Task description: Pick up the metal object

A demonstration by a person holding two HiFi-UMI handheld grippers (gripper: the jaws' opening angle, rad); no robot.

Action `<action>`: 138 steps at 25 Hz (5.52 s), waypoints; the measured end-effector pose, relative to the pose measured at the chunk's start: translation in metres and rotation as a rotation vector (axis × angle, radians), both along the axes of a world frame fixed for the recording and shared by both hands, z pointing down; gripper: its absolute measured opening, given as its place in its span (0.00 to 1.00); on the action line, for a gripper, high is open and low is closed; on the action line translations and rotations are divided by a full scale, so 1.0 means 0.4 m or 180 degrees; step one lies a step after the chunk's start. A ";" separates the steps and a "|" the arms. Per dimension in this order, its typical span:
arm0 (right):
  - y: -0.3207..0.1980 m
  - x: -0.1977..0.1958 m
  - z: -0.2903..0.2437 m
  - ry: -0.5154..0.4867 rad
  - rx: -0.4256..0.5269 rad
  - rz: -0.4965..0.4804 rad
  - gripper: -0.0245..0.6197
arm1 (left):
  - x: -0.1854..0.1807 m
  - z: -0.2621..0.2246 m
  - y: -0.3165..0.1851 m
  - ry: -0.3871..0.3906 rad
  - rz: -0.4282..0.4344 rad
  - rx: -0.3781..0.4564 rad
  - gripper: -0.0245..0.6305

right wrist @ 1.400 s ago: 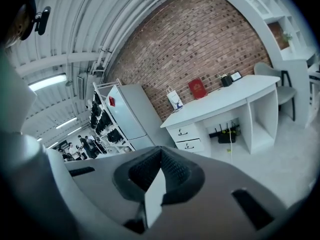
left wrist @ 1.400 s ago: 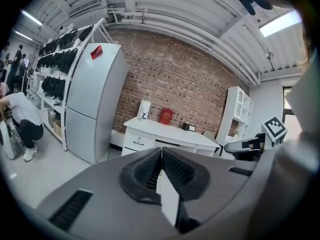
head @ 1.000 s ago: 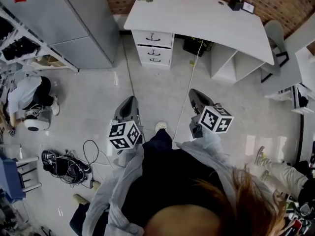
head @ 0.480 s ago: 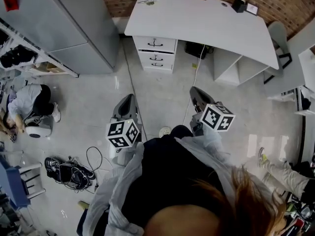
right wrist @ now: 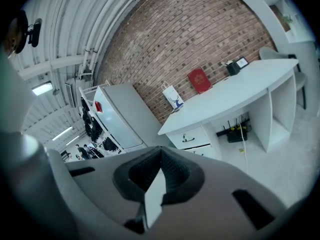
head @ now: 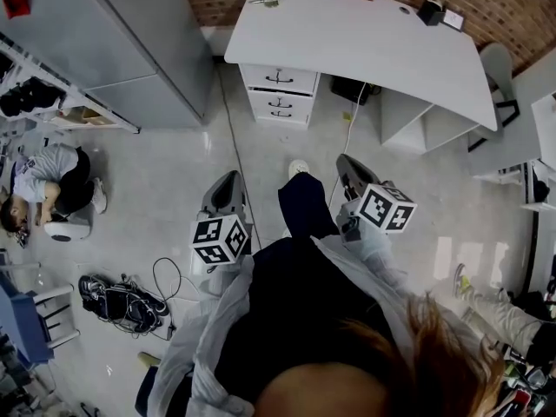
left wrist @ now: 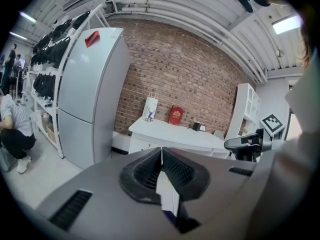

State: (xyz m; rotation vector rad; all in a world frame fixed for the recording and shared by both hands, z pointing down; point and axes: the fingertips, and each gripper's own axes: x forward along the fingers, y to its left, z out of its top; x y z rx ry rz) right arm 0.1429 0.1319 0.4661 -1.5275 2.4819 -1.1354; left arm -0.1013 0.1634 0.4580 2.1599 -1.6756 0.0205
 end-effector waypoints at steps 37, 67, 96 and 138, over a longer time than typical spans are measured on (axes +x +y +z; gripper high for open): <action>-0.798 -0.114 0.005 -0.0915 -0.0420 -0.0216 0.21 | -0.101 -0.002 -0.717 -0.0027 -0.0349 -0.0105 0.07; -1.217 -0.189 0.053 -0.3039 -0.1164 0.0531 0.46 | -0.182 0.027 -1.132 -0.0159 -0.0139 -0.0206 0.07; -1.678 -0.328 0.200 -0.2894 -0.1315 0.0972 0.44 | -0.270 0.143 -1.614 -0.0095 0.0301 -0.0452 0.07; -1.720 -0.356 0.196 -0.2507 -0.0863 0.0811 0.06 | -0.290 0.176 -1.567 -0.0157 0.0090 -0.0580 0.07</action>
